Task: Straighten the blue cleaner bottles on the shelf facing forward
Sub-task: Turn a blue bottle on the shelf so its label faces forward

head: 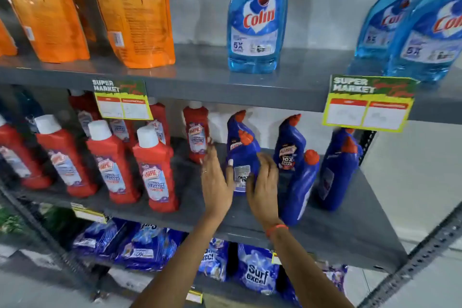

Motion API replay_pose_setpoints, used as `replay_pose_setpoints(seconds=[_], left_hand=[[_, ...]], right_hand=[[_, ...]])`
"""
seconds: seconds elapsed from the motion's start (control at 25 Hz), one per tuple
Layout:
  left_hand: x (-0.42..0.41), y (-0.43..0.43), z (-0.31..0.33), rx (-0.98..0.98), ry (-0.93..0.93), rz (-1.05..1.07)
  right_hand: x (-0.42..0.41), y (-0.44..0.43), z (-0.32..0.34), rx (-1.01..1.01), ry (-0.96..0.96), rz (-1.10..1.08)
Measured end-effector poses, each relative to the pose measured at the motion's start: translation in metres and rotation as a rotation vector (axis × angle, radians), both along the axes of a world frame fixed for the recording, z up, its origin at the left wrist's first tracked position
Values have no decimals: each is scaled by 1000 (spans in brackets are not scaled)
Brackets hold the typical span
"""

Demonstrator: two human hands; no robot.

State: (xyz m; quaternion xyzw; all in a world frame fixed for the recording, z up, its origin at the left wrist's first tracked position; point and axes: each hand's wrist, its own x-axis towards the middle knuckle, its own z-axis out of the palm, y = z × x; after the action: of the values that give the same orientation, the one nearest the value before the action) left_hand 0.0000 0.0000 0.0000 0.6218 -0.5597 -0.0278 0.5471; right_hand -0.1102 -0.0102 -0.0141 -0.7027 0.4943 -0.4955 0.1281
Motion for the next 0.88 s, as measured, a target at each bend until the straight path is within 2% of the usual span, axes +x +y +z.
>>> replay_pose_setpoints(seconds=[0.12,0.2,0.4,0.52,0.68,0.88], left_hand=[[20,-30,-11,225,148,-234],[32,-47,-17,343,205,-385],[42,-68,-19,436,449,-542],[45,-67,-8,452,449,-611],[39,-57,-7,337,437,-526],[25,-47,2,214,392,-314]], right_hand=[[8,-22,-23,289,-1,-47],[14,-30,-35,410,2,-48],[22,-38,-38,540,-168,-38],[15,-40,-37,550,-187,33],[7,-37,-33,544,-165,99],[19,-29,-28,432,-25,16]])
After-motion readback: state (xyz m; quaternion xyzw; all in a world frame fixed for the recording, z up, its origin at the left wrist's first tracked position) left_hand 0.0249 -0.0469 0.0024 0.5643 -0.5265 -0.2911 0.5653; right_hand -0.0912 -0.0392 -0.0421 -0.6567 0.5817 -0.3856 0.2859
